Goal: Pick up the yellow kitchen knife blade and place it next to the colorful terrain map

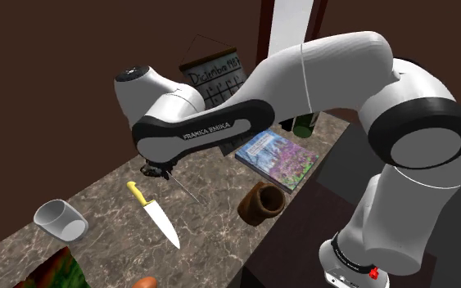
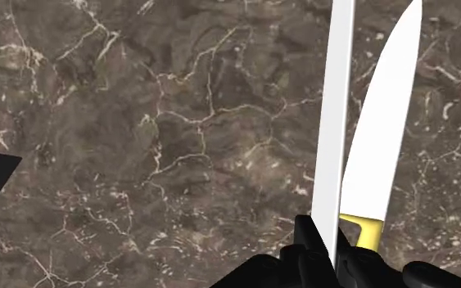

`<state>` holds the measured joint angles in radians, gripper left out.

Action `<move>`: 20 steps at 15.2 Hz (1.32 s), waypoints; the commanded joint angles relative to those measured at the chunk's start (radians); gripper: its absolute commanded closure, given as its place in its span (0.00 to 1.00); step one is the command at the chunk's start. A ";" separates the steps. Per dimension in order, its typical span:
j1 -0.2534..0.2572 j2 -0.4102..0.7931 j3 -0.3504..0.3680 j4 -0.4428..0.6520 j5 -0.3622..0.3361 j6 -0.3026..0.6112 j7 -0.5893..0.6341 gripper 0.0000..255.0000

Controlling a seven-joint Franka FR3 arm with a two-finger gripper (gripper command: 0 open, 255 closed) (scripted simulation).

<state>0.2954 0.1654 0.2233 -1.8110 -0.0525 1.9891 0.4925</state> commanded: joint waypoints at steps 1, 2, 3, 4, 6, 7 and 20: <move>0.029 -0.005 0.020 -0.011 -0.003 0.004 0.052 1.00; 0.042 -0.006 0.030 -0.012 -0.005 0.004 0.075 1.00; 0.055 -0.005 0.039 -0.011 -0.007 0.003 0.098 1.00; 0.069 -0.004 0.048 -0.009 -0.010 0.002 0.121 1.00; 0.096 0.002 0.066 -0.002 -0.015 -0.001 0.168 1.00; 0.110 0.006 0.075 0.003 -0.018 -0.003 0.192 1.00; 0.253 0.108 0.148 0.078 -0.074 0.008 0.424 1.00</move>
<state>0.5469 0.2706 0.3709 -1.7216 -0.1248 1.9828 0.9115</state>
